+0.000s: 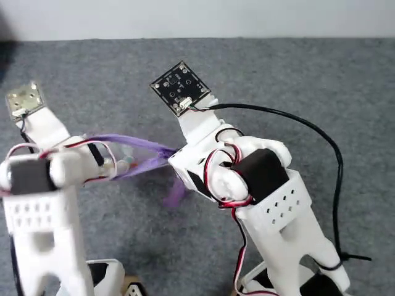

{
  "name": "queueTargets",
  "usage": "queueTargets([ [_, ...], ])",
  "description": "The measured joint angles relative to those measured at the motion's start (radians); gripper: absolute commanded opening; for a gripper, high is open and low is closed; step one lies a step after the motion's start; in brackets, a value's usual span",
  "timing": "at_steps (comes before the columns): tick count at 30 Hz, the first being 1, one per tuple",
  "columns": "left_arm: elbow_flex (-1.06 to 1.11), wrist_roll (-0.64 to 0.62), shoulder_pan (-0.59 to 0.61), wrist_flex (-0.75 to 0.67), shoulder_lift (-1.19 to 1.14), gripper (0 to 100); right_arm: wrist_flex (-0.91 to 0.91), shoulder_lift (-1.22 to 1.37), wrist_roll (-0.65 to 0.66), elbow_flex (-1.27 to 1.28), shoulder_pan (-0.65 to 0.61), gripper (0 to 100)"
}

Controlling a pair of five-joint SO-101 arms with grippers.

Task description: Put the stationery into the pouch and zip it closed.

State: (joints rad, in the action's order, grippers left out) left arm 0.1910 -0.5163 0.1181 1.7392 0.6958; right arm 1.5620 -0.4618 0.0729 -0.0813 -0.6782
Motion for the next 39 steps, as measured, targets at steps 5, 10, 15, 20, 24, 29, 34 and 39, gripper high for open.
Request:
queueTargets([
  [5,-0.020,-0.002,-0.092,-0.002,0.107,1,0.000,-0.055,0.000,0.000,0.009,15.8],
  [10,0.269,-0.008,-0.080,-0.043,0.138,1,0.006,-0.048,0.000,0.005,0.008,15.8],
  [15,0.328,-0.003,-0.086,-0.018,0.150,1,0.009,-0.058,-0.049,0.002,0.005,15.8],
  [20,0.176,-0.006,-0.117,0.002,0.193,1,0.043,-0.064,-0.069,0.002,0.005,15.8],
  [24,0.150,-0.006,-0.112,0.000,0.226,1,0.044,-0.133,-0.071,0.003,0.002,15.8],
  [29,0.281,-0.006,-0.112,0.000,0.232,1,0.044,-0.229,-0.071,0.003,0.002,15.8],
  [34,0.334,-0.006,-0.110,0.000,0.258,1,0.087,-0.279,-0.071,0.002,0.002,15.8],
  [39,0.066,-0.006,-0.115,0.002,0.331,1,0.094,-0.285,-0.071,0.002,0.002,15.8],
])
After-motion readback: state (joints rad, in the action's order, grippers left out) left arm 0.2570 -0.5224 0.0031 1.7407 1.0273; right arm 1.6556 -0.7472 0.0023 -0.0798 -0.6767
